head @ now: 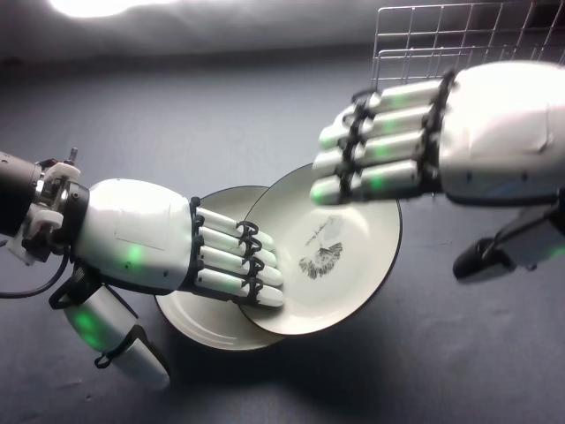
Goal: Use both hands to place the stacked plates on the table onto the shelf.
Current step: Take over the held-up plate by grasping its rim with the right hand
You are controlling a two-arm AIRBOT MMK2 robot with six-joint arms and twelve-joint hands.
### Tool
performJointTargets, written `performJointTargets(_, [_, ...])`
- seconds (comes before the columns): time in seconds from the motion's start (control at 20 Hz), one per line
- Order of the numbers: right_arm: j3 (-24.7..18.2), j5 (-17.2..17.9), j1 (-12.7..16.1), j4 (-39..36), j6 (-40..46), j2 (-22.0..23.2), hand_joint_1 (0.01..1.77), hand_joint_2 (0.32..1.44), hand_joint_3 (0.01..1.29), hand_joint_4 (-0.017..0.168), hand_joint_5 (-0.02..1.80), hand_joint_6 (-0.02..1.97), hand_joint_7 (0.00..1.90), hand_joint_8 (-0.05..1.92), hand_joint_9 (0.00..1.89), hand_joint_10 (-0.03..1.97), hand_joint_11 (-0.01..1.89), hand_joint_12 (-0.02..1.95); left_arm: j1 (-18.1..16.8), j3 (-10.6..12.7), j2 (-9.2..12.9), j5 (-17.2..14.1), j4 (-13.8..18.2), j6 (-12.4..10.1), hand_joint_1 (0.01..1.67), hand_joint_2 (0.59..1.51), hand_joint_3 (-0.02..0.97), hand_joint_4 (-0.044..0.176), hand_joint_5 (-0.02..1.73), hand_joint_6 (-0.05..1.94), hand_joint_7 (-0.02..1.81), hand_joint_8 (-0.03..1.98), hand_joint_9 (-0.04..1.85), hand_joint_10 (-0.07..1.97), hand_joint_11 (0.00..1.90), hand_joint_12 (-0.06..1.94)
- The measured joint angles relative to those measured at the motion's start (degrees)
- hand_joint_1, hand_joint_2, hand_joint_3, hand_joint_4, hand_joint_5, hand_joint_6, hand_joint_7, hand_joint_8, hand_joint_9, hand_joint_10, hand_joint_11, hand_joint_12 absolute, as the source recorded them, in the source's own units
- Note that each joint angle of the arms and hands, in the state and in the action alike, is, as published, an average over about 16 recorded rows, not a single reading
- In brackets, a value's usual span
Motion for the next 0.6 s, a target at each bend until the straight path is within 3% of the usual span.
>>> performJointTargets(0.3, [0.11,0.01,-2.02,-0.36,0.16,-1.29,1.02,0.9,0.01,0.004,0.19,0.03,0.13,0.01,0.09,0.01,0.01,0.38,-0.11,0.02,0.0,-0.01,0.11,-0.11,0.02,1.146,0.004,-0.002,-0.02,-0.03,-0.01,-0.02,0.01,-0.01,0.01,0.02])
performJointTargets(0.6, [2.99,-0.21,-3.36,-0.81,0.1,-4.38,1.03,0.9,0.01,0.004,0.2,0.03,0.14,0.01,0.1,0.01,0.01,0.38,-0.21,0.08,-0.04,-0.04,0.22,-0.13,0.02,1.146,0.004,-0.002,-0.02,-0.03,-0.01,-0.02,0.01,-0.01,0.01,0.02])
